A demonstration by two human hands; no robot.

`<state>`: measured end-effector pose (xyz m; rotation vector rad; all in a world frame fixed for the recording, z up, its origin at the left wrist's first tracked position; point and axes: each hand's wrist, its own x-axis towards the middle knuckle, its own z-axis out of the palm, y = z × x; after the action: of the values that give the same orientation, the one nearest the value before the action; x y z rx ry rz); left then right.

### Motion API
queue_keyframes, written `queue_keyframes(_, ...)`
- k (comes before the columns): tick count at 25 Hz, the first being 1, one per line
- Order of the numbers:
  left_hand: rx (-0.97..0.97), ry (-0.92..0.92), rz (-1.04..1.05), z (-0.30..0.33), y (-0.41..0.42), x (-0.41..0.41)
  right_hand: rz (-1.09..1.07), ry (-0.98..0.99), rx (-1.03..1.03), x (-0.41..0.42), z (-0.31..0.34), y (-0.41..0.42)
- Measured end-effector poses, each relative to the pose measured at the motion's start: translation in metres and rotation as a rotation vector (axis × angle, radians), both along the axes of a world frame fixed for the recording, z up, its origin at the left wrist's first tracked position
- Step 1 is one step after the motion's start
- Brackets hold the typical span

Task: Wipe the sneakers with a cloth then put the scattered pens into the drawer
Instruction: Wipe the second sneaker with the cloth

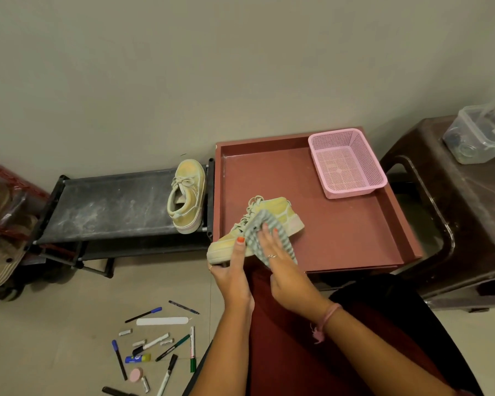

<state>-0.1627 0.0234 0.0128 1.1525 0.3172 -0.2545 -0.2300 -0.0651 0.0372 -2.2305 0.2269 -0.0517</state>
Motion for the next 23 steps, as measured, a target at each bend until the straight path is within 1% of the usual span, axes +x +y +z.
queue_keyframes(2,0.013,0.005,-0.005,0.000,0.001,0.000,0.024,-0.018,-0.093,-0.004,-0.003,-0.004)
queue_keyframes(6,-0.045,0.065,0.019,0.003,0.000,-0.001,-0.187,0.100,-0.178,0.008,-0.035,-0.052)
queue_keyframes(7,-0.042,0.070,0.016,0.004,0.001,-0.001,-0.236,0.142,-0.145,0.017,-0.042,-0.064)
queue_keyframes(8,-0.039,0.069,0.014,0.004,0.001,-0.001,-0.276,0.179,-0.048,0.026,-0.045,-0.074)
queue_keyframes(9,-0.036,0.065,0.015,0.003,0.002,-0.001,-0.293,0.210,0.090,0.032,-0.045,-0.084)
queue_keyframes(11,-0.027,0.051,0.016,0.004,0.001,0.000,-0.254,0.297,0.337,0.038,-0.032,-0.105)
queue_keyframes(12,-0.023,0.042,0.014,0.004,0.000,-0.001,-0.236,0.366,0.403,0.038,-0.025,-0.113)
queue_keyframes(13,-0.021,0.035,0.012,0.003,0.000,-0.001,-0.210,0.408,0.393,0.039,-0.020,-0.119)
queue_keyframes(15,-0.013,0.030,0.013,0.001,-0.001,-0.001,-0.246,0.477,0.329,0.046,-0.018,-0.115)
queue_keyframes(16,-0.012,0.031,0.016,0.000,-0.001,-0.001,-0.282,0.459,0.264,0.048,-0.017,-0.106)
queue_keyframes(18,-0.013,0.035,0.024,0.000,-0.003,0.000,-0.271,0.329,-0.001,0.040,-0.025,-0.078)
queue_keyframes(19,-0.013,0.035,0.027,0.000,-0.003,0.000,-0.239,0.272,-0.077,0.031,-0.025,-0.062)
queue_keyframes(21,-0.017,0.040,0.028,-0.002,-0.002,0.000,-0.125,0.122,-0.147,0.011,-0.017,-0.038)
queue_keyframes(22,-0.017,0.037,0.025,-0.002,-0.001,0.000,-0.066,0.081,-0.192,0.006,-0.012,-0.034)
queue_keyframes(23,-0.015,0.032,0.019,-0.002,-0.001,0.000,-0.051,0.063,-0.242,0.004,-0.006,-0.035)
